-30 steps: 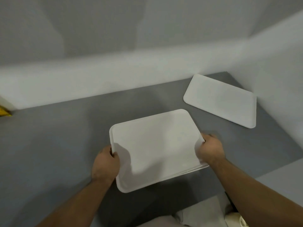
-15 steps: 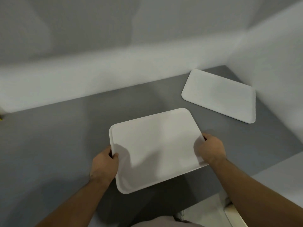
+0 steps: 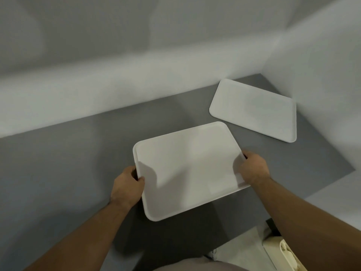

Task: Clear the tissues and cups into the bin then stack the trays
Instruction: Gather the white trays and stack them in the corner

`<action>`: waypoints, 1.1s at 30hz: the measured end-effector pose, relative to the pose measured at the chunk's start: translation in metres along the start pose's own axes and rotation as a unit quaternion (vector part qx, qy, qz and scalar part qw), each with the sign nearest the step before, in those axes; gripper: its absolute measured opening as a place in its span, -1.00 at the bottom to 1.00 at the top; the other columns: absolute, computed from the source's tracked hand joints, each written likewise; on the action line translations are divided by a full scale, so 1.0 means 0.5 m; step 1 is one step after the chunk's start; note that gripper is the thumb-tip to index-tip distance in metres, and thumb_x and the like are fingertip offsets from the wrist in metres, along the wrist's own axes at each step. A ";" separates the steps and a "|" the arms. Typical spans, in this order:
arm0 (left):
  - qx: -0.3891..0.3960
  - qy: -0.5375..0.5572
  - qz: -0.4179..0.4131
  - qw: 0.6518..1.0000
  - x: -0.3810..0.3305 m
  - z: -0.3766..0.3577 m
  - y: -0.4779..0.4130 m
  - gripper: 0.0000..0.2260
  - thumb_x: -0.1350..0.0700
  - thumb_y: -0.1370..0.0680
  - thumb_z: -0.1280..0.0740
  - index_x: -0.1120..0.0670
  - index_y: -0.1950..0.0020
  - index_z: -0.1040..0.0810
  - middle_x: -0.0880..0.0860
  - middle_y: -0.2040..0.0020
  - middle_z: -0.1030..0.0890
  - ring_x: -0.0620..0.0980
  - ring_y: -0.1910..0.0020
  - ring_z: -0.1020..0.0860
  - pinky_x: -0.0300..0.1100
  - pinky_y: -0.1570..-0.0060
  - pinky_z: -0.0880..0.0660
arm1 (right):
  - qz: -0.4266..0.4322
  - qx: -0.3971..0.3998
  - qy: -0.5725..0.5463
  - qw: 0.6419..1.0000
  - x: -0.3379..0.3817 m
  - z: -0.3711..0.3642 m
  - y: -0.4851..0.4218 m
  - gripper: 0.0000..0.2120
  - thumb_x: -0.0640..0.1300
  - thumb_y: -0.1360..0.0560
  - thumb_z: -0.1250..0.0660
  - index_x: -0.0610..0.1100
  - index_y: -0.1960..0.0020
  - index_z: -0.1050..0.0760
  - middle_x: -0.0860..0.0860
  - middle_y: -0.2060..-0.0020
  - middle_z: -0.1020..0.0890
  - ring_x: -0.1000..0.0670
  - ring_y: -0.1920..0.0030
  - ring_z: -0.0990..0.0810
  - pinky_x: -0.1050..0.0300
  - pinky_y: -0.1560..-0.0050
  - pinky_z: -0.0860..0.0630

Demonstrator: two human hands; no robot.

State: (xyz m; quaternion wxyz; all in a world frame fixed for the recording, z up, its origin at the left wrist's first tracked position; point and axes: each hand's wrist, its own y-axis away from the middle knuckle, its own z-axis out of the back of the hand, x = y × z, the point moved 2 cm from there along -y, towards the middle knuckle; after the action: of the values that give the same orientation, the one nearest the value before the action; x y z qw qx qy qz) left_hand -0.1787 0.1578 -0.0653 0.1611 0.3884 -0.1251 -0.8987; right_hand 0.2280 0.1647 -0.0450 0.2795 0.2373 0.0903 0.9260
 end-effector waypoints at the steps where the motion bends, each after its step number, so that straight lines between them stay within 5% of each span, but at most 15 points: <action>1: 0.006 0.002 0.006 1.000 0.000 0.001 -0.003 -0.68 0.11 -0.57 -0.39 0.04 -0.32 -0.50 0.03 -0.14 -0.62 0.00 0.05 -0.56 -0.04 0.04 -0.60 | -0.001 0.002 0.008 1.000 0.001 0.000 0.000 -0.65 -0.31 -0.46 -0.22 -0.05 -0.15 -0.59 -0.05 0.08 -0.64 -0.16 0.11 -0.55 0.07 0.08 -0.49; 5: 0.038 0.000 0.022 0.999 -0.006 0.005 -0.010 -0.63 0.14 -0.56 -0.39 0.02 -0.36 -0.48 0.04 -0.14 -0.62 0.12 -0.04 -0.64 0.13 0.07 -0.67 | 0.008 0.008 0.039 0.999 -0.002 -0.001 -0.002 -0.64 -0.29 -0.51 -0.23 -0.08 -0.26 -0.55 -0.14 -0.06 -0.65 -0.25 -0.06 -0.61 0.01 -0.03 -0.55; 9: 0.049 -0.020 0.036 0.998 -0.017 0.006 -0.017 -0.68 0.16 -0.50 -0.38 0.04 -0.26 -0.53 -0.01 0.02 -0.61 0.03 0.14 -0.61 -0.12 0.39 -0.60 | 0.020 0.020 -0.043 0.999 -0.020 0.009 -0.004 -0.72 -0.22 -0.52 -0.27 -0.04 -0.15 -0.65 -0.02 0.14 -0.66 -0.17 0.03 -0.63 0.14 0.07 -0.44; 14: -0.024 -0.032 0.066 0.997 -0.055 0.011 -0.012 -0.46 0.11 -0.28 -0.50 0.07 -0.24 -0.47 0.04 -0.04 -0.59 0.09 0.05 -0.59 0.06 0.07 -0.61 | -0.020 -0.092 -0.156 0.983 -0.096 0.074 -0.049 -0.77 -0.06 -0.56 -0.34 -0.02 -0.16 -0.68 -0.02 -0.01 -0.72 -0.13 -0.08 -0.66 0.07 -0.15 -0.53; 19: -0.081 -0.089 -0.002 0.993 -0.131 -0.010 -0.010 -0.40 0.04 -0.37 -0.51 0.05 -0.37 -0.42 0.12 -0.23 -0.49 0.17 -0.14 -0.54 0.11 -0.09 -0.60 | -0.086 -0.168 -0.147 0.971 -0.204 0.183 -0.162 -0.73 -0.04 -0.56 -0.32 -0.13 -0.17 -0.65 -0.20 -0.04 -0.70 -0.29 -0.09 -0.63 -0.12 -0.20 -0.56; 28: -0.081 -0.089 -0.139 0.983 -0.328 -0.088 -0.009 -0.61 -0.04 -0.44 -0.51 -0.10 -0.23 -0.51 -0.12 -0.11 -0.51 -0.23 0.13 -0.53 -0.42 0.22 -0.35 | -0.129 -0.104 -0.102 0.981 -0.280 0.278 -0.364 -0.52 0.05 -0.60 -0.29 -0.32 -0.29 -0.56 -0.33 -0.27 -0.58 -0.35 -0.27 -0.54 -0.13 -0.29 -0.46; 33: -0.069 -0.074 -0.178 0.979 -0.401 -0.134 -0.001 -0.61 -0.06 -0.44 -0.49 -0.14 -0.22 -0.47 -0.15 -0.14 -0.50 -0.17 0.00 -0.53 -0.22 0.13 -0.44 | -0.121 -0.042 -0.051 0.990 -0.271 0.285 -0.428 -0.50 0.09 -0.64 -0.26 -0.30 -0.36 -0.53 -0.28 -0.37 -0.53 -0.30 -0.36 -0.49 -0.06 -0.34 -0.39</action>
State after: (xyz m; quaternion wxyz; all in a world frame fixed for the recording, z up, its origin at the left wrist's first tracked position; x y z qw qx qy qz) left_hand 0.0003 0.2289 0.0216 0.0156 0.3249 -0.0028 -0.9456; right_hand 0.4984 0.2709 -0.0377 0.4037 0.2598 0.0648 0.8748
